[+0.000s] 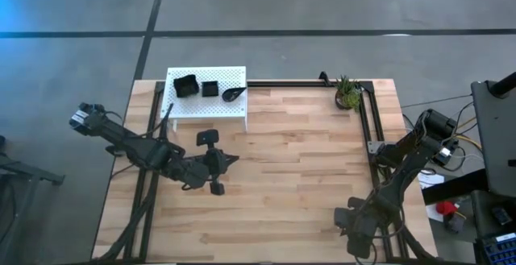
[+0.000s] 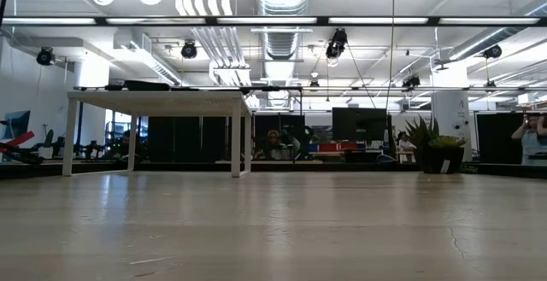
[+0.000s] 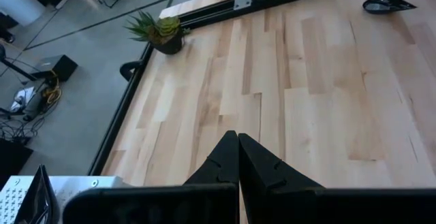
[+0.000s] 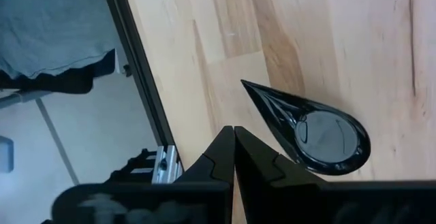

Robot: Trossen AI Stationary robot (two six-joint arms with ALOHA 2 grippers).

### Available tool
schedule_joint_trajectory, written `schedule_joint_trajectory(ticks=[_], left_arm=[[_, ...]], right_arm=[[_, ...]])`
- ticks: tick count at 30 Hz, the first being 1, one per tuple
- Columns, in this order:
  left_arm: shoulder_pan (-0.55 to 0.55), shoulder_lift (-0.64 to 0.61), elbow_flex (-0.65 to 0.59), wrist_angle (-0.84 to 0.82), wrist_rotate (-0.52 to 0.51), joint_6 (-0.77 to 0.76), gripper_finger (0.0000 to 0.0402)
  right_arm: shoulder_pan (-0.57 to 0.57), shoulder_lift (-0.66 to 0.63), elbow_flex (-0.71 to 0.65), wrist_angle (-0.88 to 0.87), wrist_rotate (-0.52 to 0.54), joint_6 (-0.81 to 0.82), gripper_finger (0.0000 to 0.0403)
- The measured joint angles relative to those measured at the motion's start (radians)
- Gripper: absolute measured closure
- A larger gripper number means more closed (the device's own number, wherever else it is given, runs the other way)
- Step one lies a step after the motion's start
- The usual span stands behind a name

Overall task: Pick & Place Mini shaped plates
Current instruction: Stack the drop shaped plate on top of the other drop shaped plate on the shelf

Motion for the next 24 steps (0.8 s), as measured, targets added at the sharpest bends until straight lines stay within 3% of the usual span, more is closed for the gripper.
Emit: schedule_joint_trajectory(ticks=[5, 16, 24], left_arm=[[0.000, 0.000, 0.000, 0.000, 0.001, 0.000, 0.0401], [-0.001, 0.000, 0.000, -0.001, 0.002, 0.001, 0.0401], [0.000, 0.000, 0.000, 0.000, 0.002, 0.001, 0.0401]], right_arm=[[0.000, 0.000, -0.001, 0.001, 0.004, -0.005, 0.0385], [0.005, 0.099, -0.001, 0.021, -0.027, -0.121, 0.0303], [0.005, 0.162, 0.006, 0.052, -0.036, -0.176, 0.0292]])
